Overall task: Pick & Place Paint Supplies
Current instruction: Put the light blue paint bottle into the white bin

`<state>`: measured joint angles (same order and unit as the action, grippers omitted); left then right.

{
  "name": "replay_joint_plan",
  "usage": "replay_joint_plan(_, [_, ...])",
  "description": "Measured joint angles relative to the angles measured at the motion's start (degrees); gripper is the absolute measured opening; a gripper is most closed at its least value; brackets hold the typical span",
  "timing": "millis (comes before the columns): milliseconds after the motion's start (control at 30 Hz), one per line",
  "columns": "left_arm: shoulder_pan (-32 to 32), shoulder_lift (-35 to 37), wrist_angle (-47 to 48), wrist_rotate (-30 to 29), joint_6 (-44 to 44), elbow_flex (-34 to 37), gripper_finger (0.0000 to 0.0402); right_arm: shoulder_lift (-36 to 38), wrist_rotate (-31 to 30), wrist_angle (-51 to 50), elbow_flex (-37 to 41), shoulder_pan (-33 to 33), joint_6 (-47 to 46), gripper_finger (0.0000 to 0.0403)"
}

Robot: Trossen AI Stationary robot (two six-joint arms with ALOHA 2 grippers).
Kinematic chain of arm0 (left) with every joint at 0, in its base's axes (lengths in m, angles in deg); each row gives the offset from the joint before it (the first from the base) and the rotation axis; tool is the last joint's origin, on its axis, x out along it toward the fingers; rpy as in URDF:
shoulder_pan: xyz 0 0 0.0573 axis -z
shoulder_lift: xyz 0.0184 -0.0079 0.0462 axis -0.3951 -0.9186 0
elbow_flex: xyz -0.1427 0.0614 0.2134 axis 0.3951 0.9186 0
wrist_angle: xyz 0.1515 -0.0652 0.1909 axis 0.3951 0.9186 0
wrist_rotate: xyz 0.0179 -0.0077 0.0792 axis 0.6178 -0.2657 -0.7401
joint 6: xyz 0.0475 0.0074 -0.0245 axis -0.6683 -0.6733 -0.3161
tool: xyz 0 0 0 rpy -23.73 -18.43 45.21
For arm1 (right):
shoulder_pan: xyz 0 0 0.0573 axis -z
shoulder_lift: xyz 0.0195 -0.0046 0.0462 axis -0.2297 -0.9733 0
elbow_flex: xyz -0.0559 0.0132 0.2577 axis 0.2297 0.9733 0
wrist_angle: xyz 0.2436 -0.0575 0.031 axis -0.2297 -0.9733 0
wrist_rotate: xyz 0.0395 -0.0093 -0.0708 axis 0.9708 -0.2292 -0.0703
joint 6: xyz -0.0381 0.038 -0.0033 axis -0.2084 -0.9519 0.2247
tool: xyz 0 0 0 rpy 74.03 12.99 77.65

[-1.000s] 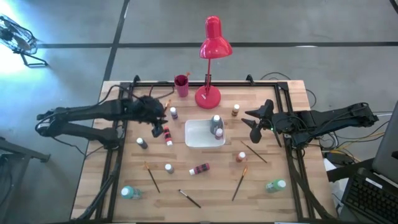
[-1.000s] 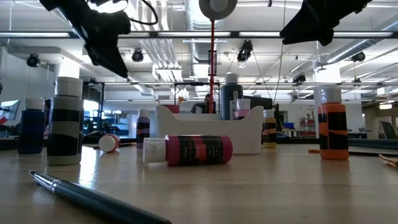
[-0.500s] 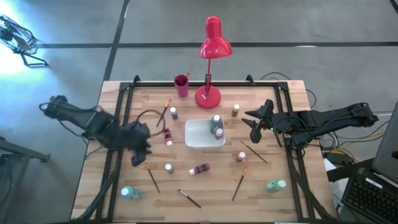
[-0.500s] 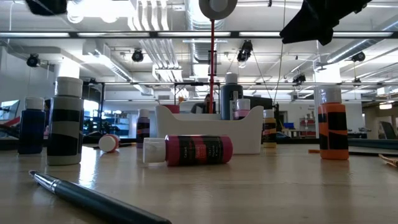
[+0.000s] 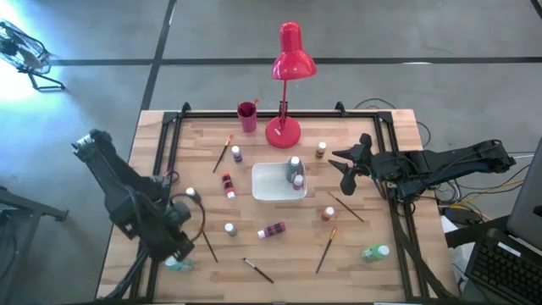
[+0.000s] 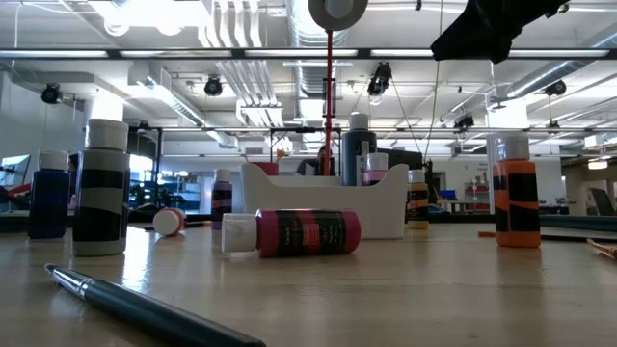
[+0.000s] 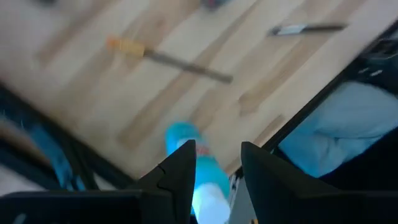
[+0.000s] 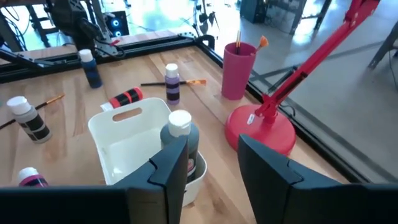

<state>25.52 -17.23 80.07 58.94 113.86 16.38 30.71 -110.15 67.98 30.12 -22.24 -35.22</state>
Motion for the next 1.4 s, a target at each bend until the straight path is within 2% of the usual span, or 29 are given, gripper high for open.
replay_joint_plan(167, [0.8,-5.1,-0.2,9.6,5.3,-0.2,0.0133,0.0,0.0,2.8,0.0,0.6,3.9,0.0156])
replay_joint_plan(300, [0.9,-7.7,-0.3,12.7,6.6,-1.2,0.0133,0.0,0.1,4.7,0.0,1.9,6.6,0.017])
replay_joint_plan(567, [0.9,-8.0,0.4,10.2,8.4,-5.1,0.0138,0.0,0.2,5.2,0.0,4.7,8.1,0.0194])
replay_joint_plan(800, [0.9,-6.9,9.7,11.9,11.5,-5.5,0.0172,0.0,1.3,4.7,0.0,5.0,8.0,0.0203])
replay_joint_plan(1033, [1.2,-7.0,5.1,11.5,12.4,-5.5,0.0212,0.0,1.9,4.7,0.0,5.0,7.8,0.0191])
replay_joint_plan(1400, [2.3,-9.0,3.7,12.4,13.1,-5.5,0.0215,0.0,2.0,4.7,0.0,5.0,7.6,0.0185])
